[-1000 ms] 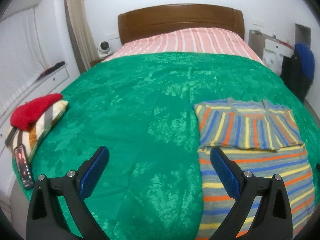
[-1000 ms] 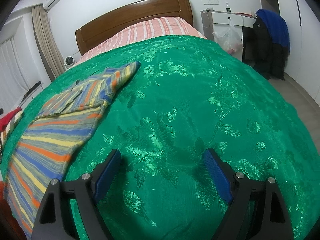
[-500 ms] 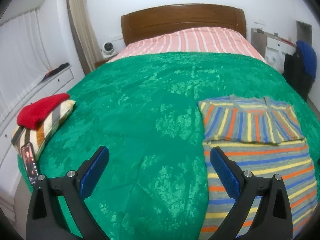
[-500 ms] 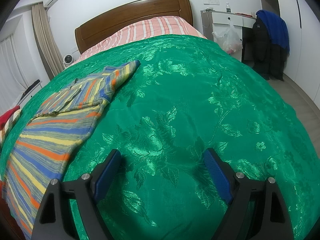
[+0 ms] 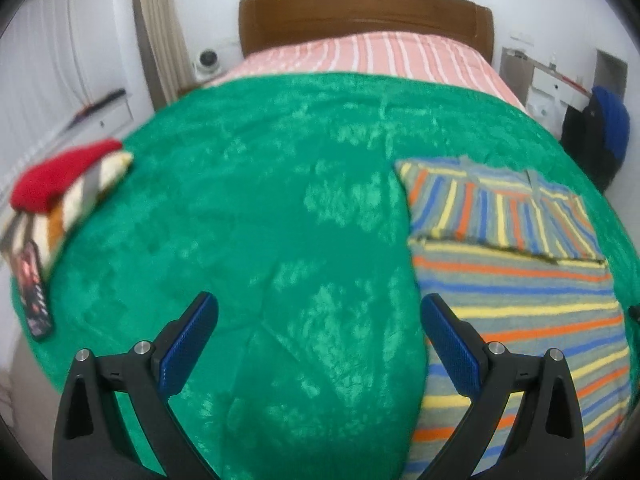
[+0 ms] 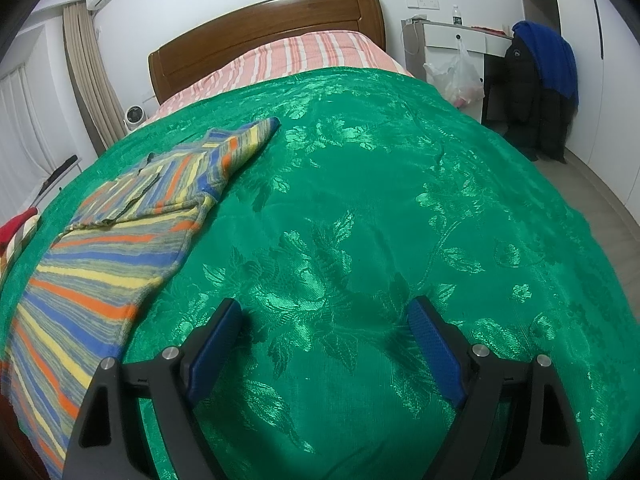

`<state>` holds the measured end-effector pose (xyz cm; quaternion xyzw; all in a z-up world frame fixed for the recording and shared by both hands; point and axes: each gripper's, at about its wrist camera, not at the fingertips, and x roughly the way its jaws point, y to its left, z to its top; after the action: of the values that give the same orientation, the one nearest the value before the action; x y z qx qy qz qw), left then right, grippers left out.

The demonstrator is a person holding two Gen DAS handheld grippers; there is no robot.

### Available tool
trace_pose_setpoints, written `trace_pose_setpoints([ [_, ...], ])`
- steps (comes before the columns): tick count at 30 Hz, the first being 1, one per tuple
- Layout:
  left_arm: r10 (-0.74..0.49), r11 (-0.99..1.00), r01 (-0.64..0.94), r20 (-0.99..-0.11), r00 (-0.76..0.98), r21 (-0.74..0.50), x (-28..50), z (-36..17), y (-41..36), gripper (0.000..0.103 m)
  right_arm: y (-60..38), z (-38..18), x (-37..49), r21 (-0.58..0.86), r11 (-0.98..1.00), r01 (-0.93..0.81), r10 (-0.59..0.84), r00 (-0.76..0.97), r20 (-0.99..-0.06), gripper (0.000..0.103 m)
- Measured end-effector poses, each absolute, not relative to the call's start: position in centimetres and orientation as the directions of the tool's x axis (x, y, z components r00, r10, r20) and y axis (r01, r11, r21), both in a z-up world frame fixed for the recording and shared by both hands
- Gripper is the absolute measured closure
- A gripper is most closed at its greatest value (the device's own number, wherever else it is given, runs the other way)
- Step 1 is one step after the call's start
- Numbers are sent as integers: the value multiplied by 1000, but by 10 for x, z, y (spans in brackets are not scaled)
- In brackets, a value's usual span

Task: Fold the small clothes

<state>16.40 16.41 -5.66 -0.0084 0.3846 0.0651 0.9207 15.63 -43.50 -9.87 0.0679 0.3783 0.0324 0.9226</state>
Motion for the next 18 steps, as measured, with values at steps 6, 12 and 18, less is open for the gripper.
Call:
trace_pose_setpoints([
  [6,150,980,-197,-711,687,17,205,-92,198,2,-416,-67,167,71,997,28,32,690,-723,15],
  [12,124,980,-199,-785,607,1,237,-156,211,0,-388,-99,212,44,999,-18,47,556,-830,0],
  [18,102,977,-209,-756,647,-47,223,-154,215,0,-377,-104,202,-67,998,-17,-44,591,-805,0],
])
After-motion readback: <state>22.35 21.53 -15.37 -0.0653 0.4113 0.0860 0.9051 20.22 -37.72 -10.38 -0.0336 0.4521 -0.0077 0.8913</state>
